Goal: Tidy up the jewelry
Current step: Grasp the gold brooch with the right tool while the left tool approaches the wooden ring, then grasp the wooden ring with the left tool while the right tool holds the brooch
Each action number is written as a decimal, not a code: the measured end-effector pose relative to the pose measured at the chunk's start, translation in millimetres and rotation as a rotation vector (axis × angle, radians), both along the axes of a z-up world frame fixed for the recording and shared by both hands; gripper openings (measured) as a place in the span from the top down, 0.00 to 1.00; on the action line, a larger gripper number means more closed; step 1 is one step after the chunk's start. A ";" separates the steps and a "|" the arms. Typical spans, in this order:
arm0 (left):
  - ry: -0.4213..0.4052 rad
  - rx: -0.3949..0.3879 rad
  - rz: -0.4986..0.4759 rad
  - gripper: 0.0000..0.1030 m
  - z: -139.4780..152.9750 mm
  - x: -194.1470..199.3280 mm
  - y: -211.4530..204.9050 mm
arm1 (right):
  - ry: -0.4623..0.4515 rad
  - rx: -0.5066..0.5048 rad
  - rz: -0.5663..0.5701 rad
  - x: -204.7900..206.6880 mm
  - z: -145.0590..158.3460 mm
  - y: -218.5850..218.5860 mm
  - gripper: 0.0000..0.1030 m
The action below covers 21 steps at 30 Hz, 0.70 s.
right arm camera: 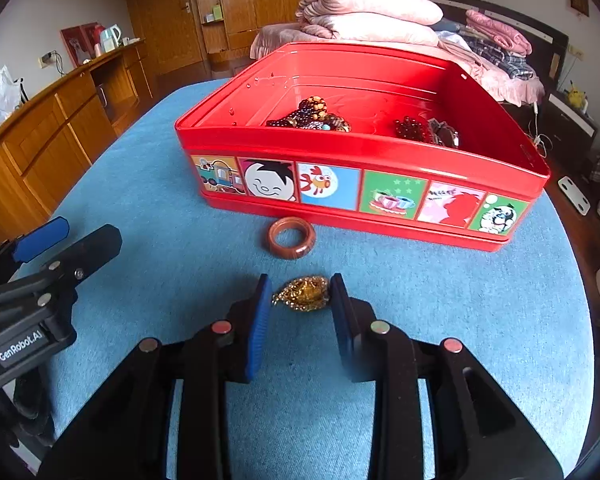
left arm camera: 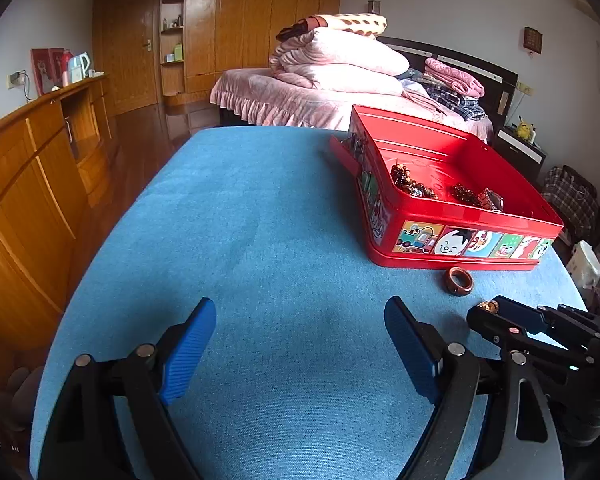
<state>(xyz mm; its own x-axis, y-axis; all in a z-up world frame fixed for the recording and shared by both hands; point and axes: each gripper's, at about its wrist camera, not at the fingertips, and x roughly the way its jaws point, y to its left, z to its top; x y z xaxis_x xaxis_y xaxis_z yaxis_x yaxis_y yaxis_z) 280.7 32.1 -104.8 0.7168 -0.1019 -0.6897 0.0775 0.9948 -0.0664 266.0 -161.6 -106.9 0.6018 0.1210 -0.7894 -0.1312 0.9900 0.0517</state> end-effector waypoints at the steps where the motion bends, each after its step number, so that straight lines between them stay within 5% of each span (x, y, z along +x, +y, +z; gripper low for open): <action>1: 0.001 -0.002 -0.005 0.18 0.4 -0.2 -1.9 | -0.001 0.003 -0.006 -2.1 0.6 -3.6 0.72; 21: 0.047 -0.026 -0.142 0.18 -0.8 15.0 -98.7 | -0.024 0.054 -0.153 -27.0 6.2 -107.0 0.72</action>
